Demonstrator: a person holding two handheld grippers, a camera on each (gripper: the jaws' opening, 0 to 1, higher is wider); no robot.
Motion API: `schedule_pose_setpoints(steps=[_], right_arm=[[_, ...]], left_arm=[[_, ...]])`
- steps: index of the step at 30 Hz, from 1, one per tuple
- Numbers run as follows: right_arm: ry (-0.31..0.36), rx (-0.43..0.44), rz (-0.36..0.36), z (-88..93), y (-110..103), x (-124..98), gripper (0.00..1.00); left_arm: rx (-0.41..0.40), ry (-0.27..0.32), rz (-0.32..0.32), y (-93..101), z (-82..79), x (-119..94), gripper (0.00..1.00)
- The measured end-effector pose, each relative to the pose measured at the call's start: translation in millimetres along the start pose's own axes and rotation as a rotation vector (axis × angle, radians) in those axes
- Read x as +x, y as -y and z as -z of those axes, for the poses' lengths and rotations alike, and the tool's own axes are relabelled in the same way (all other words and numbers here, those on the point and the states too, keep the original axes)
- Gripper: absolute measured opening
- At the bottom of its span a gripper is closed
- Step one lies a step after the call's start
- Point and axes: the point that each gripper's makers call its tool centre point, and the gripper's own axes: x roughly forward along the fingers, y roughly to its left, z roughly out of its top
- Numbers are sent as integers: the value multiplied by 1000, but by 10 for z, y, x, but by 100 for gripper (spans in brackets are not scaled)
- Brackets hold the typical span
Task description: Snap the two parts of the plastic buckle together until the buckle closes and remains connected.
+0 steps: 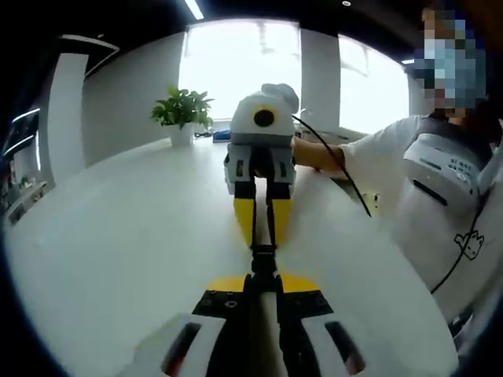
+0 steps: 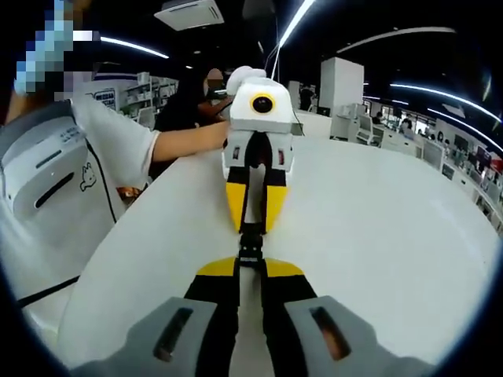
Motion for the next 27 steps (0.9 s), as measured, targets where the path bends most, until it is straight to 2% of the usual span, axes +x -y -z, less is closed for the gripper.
schedule_pose_setpoints(steps=[7, 14, 18, 27], right_arm=[[3, 1, -17, -10, -1, 14, 8], [7, 1, -30, -17, -7, 22, 8], [23, -2, -66, -25, -24, 32, 8], [10, -20, -128, -38, -6, 56, 7]], left_arm=[[-3, 1, -2, 5, -15, 17, 10], [-54, 24, 7, 22, -20, 30, 9], [-47, 24, 21, 57, -17, 44, 9], [-40, 23, 43, 101, -12, 61, 9]])
